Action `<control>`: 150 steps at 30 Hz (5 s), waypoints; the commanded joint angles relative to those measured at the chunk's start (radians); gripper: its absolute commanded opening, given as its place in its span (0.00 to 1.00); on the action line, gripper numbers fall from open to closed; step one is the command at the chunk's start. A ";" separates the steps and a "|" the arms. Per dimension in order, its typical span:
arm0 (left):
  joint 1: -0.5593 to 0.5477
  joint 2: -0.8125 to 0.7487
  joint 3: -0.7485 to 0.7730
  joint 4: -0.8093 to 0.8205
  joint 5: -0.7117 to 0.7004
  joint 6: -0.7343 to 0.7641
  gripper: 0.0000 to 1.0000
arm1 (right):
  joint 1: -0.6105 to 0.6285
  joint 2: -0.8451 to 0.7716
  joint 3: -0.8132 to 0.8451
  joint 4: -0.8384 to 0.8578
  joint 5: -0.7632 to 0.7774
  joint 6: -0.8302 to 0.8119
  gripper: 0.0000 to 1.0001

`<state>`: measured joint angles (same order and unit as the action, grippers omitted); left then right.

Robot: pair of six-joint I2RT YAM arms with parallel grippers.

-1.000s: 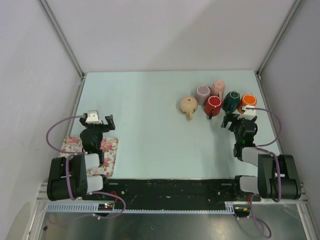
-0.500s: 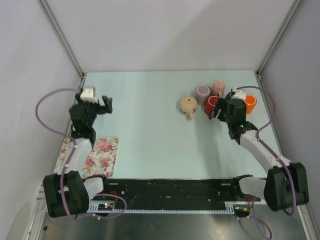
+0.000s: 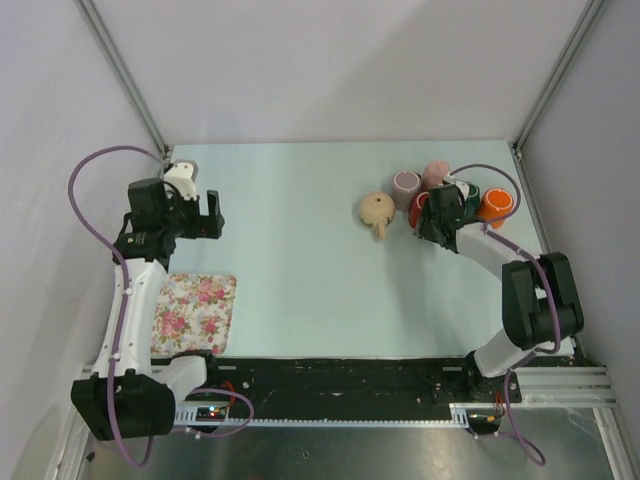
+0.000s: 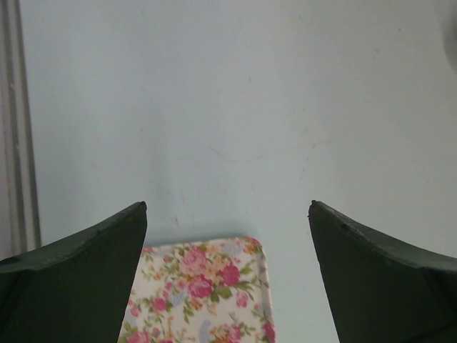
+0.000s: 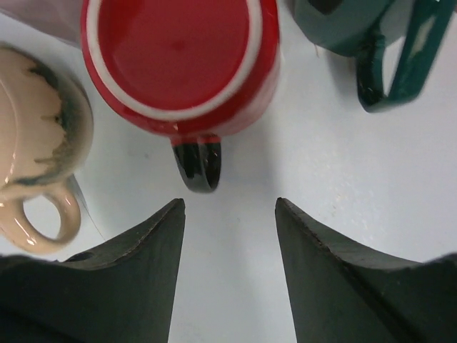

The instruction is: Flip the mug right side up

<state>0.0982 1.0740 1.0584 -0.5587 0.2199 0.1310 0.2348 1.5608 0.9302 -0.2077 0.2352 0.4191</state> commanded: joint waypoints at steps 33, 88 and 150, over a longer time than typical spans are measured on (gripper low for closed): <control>-0.170 0.187 0.449 -0.153 0.698 -0.410 0.69 | 0.133 -0.406 0.253 0.219 -0.589 0.032 0.00; 0.255 0.250 0.142 -0.509 -0.247 0.356 0.00 | 0.430 -0.038 0.454 -0.137 -0.418 -0.059 0.99; 0.002 0.222 0.428 -0.427 0.330 0.079 0.75 | 0.259 0.133 0.513 -0.065 -0.409 -0.124 0.00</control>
<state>0.1085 1.3239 1.3964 -0.9890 0.3313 0.3019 0.4679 1.9373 1.3861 -0.4427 0.0731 0.2520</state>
